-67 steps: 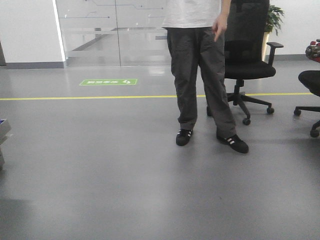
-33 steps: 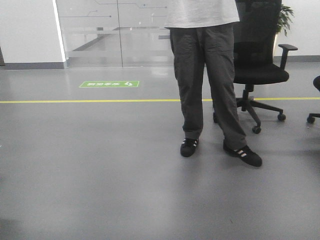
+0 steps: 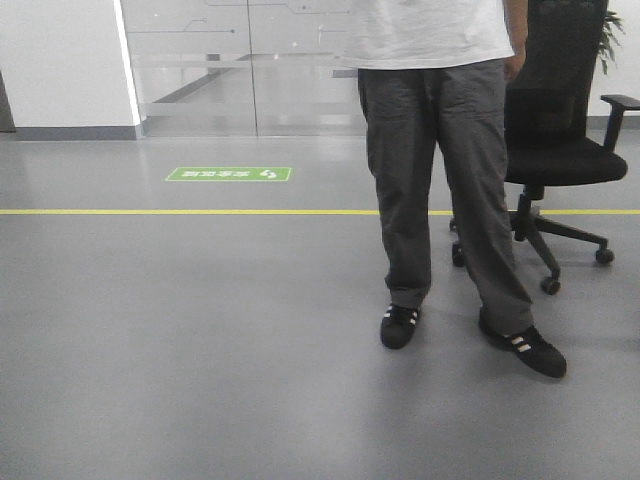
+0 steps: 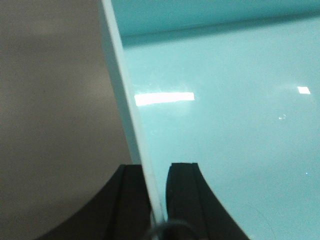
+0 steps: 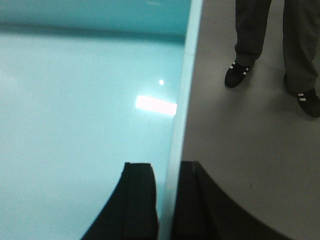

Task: Fetch blue bin and place on conveyor start
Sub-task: 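Hold the bin in both grippers while driving away from the shelf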

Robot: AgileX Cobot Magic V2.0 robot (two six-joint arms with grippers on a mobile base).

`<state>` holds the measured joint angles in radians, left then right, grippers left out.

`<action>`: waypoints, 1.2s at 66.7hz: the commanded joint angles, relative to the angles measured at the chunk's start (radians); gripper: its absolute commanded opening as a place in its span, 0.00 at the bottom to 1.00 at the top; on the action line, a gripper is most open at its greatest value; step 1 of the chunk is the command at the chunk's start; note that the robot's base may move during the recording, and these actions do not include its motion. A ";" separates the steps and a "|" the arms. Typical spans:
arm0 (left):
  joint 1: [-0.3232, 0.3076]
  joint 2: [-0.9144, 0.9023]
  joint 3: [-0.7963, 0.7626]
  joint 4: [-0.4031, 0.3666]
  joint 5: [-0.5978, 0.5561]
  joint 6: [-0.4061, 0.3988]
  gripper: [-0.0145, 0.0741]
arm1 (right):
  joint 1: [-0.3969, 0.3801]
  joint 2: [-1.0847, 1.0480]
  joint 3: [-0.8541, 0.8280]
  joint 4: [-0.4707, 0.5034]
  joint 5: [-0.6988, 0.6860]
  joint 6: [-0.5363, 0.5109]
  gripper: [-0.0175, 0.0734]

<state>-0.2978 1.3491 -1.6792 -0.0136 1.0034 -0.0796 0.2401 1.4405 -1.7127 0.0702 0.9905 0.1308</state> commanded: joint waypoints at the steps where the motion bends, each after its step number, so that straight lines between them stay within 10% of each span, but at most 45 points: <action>1: -0.005 -0.014 -0.009 0.000 -0.035 0.022 0.04 | -0.007 -0.016 -0.009 -0.012 -0.042 -0.016 0.03; 80: -0.005 -0.014 -0.009 0.003 -0.035 0.022 0.04 | -0.007 -0.016 -0.009 -0.012 -0.083 -0.016 0.03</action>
<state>-0.2978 1.3491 -1.6792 -0.0115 1.0034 -0.0796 0.2401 1.4425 -1.7127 0.0724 0.9557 0.1288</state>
